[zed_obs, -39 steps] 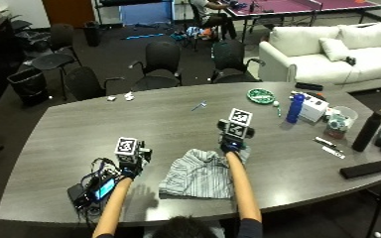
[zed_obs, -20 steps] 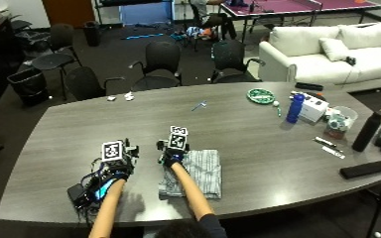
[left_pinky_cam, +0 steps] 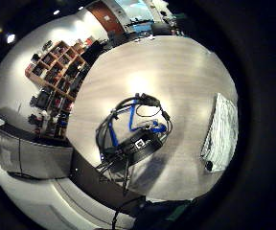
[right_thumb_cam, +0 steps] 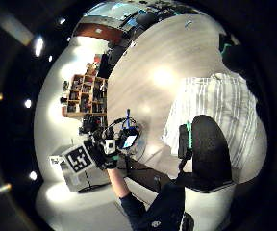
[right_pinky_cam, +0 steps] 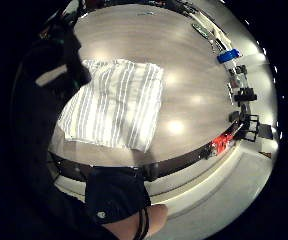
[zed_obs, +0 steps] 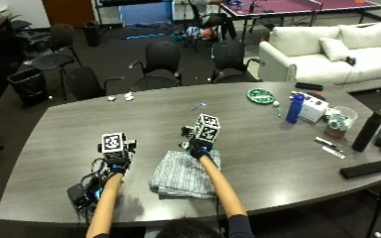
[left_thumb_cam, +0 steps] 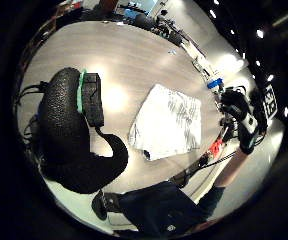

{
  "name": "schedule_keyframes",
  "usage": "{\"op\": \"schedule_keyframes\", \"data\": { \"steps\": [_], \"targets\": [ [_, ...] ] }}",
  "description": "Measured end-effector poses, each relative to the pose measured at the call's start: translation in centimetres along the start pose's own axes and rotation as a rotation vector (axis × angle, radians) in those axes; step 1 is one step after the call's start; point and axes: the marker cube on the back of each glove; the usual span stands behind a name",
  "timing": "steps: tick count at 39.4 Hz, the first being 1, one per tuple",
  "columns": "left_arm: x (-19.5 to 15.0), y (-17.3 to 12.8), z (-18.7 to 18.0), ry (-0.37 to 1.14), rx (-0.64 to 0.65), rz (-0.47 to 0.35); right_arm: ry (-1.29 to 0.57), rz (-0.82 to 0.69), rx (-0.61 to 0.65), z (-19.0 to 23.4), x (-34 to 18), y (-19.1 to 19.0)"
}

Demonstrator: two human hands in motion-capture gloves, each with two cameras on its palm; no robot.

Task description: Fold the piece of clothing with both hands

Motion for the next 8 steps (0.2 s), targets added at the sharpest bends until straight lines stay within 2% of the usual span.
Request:
{"op": "schedule_keyframes", "data": {
  "steps": [3, 5, 8],
  "targets": [
    [0.4, 1.2, 0.2, -0.036, -0.141, -0.008, 0.001, 0.015, 0.060, -1.3, 1.1, 1.0],
    [0.2, 0.7, 0.9, -0.083, -0.161, -0.025, 0.019, 0.044, 0.102, -1.5, 1.8, 1.1],
    [0.0, 0.2, 1.0, -0.123, -0.179, -0.041, 0.013, 0.072, 0.079, -0.3, 2.9, -0.1]
  ]
}}
